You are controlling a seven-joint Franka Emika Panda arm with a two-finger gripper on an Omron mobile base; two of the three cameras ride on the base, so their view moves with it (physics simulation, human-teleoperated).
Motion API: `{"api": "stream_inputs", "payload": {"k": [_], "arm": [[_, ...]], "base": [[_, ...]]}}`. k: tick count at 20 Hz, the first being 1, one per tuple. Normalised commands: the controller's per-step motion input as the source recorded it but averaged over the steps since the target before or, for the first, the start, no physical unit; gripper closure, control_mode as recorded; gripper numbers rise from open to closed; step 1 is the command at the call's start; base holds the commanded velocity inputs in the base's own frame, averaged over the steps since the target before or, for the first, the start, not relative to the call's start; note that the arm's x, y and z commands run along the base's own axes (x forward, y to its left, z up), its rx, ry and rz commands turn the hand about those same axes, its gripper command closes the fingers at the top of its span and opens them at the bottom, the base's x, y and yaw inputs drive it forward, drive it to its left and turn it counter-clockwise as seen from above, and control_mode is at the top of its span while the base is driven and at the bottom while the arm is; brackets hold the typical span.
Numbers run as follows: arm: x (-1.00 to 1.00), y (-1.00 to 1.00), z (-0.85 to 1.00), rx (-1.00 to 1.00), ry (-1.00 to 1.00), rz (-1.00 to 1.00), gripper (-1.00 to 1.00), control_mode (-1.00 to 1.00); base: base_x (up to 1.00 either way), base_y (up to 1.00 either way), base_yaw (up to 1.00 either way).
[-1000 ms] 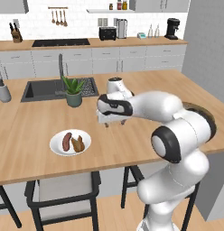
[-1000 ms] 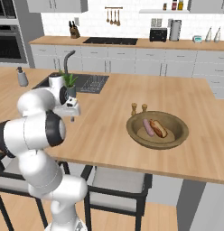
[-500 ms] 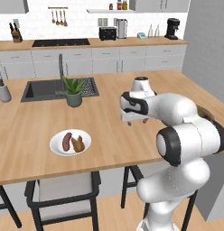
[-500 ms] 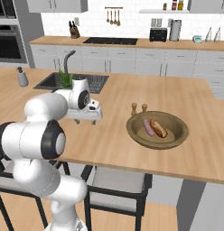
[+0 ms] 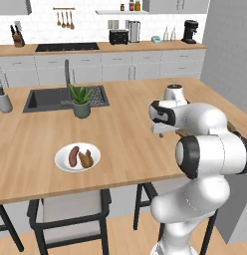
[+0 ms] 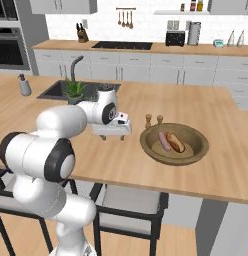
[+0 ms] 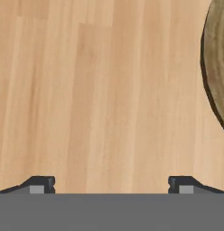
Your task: Place one bun and one sausage from the bowl on each plate.
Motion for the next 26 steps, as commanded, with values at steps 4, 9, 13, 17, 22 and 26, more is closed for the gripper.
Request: {"api": "stream_inputs", "payload": {"k": [4,9,13,17,22,26], "arm": [[0.06,-0.56,0.32,0.05,0.00,0.00,-1.00,-1.00],[0.08,-0.68,0.23,0.02,0.00,0.01,-1.00,-1.00],[0.04,-0.74,0.00,0.00,0.00,0.04,-1.00,-1.00],[0.00,-0.74,0.00,0.00,0.00,0.05,-1.00,-1.00],[0.00,-0.59,0.00,0.00,0.00,0.04,-1.00,-1.00],[0.00,-0.28,-0.01,0.00,0.00,0.06,-1.00,-1.00]], "base": [[0.00,0.00,0.00],[0.00,0.00,0.00],[0.00,0.00,0.00],[0.00,0.00,0.00],[0.00,0.00,0.00],[0.00,0.00,0.00]]}}
